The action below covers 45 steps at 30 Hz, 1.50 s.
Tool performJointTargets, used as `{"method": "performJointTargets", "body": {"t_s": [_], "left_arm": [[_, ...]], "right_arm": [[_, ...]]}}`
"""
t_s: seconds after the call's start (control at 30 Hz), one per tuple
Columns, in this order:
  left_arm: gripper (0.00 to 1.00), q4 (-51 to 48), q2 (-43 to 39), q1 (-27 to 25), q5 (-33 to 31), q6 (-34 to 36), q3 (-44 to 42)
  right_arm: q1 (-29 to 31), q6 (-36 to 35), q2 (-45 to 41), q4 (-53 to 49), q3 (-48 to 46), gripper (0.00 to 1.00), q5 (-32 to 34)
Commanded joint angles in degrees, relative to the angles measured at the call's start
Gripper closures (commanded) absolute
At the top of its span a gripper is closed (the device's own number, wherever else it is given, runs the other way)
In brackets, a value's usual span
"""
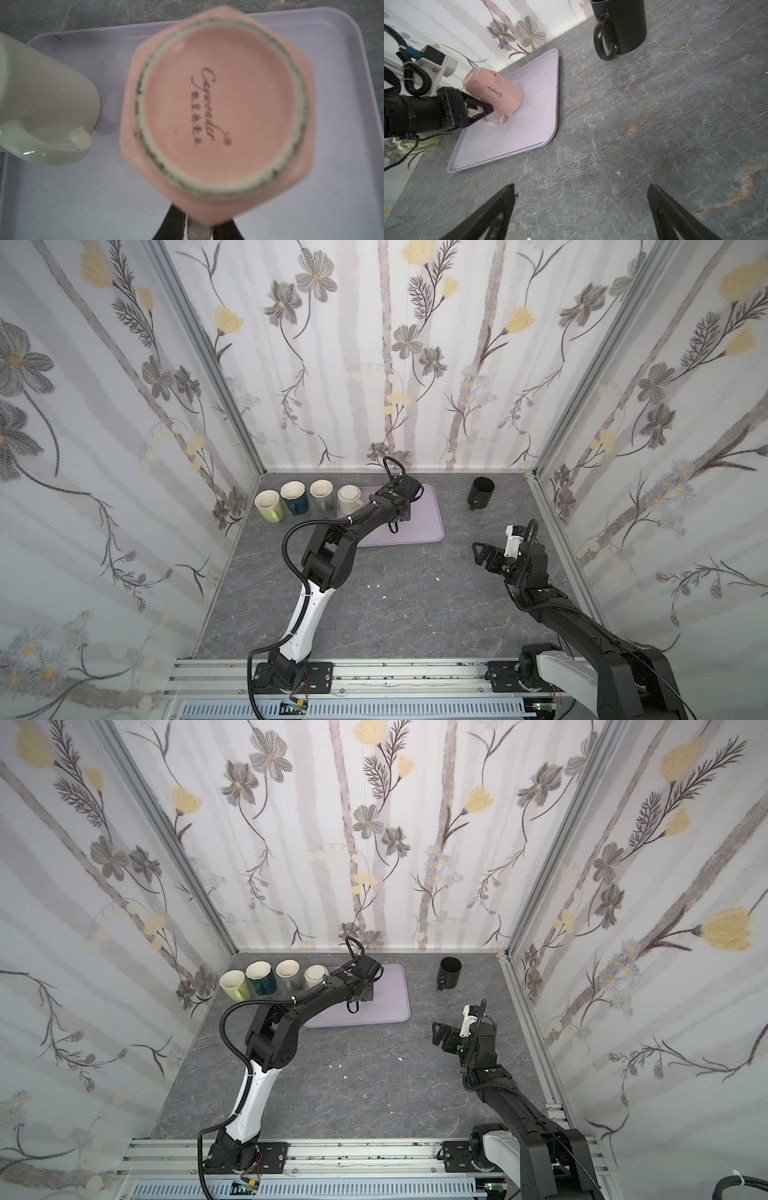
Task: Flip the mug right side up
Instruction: 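Close the left gripper on the pink mug's handle, then lift the pink mug with the left gripper while the right gripper approaches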
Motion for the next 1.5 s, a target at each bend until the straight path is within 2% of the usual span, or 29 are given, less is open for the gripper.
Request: {"method": "performJointTargets", "body": {"t_s": [0.0, 0.33, 0.43, 0.53, 0.67, 0.73, 1.0, 1.47], "left_arm": [[0.77, 0.3, 0.6, 0.0, -1.4, 0.0, 0.8], [0.78, 0.0, 2.4, 0.2, -3.7, 0.6, 2.4], [0.81, 0.5, 2.4, 0.3, -4.0, 0.8, 2.4], [0.91, 1.0, 2.5, 0.2, -3.8, 1.0, 2.4], [0.92, 1.3, 2.5, 0.2, -3.6, 1.1, 2.5], [1.0, 1.5, 2.3, 0.3, -3.1, 1.3, 2.4], [1.0, 4.3, -2.0, 0.3, -1.9, 2.0, -2.0], [1.0, 11.4, -9.0, 0.3, 4.8, 1.8, -9.8]], "right_arm": [[0.0, 0.5, 0.3, 1.3, 0.6, 0.0, 0.7], [0.0, 0.5, -0.5, 0.9, 0.6, 0.0, 0.8], [0.0, 0.5, -0.5, 0.8, 0.6, 0.0, 0.8], [0.0, 0.4, -0.6, 0.7, 0.6, 0.0, 0.8], [0.0, 0.5, -0.5, 0.8, 0.5, 0.0, 0.8], [0.0, 0.5, -0.3, 1.0, 0.6, 0.0, 0.5], [0.0, 0.9, -0.3, 1.7, 0.4, 0.0, -0.8], [0.0, 1.2, 0.9, 5.2, -0.3, 0.0, -4.2]]}}
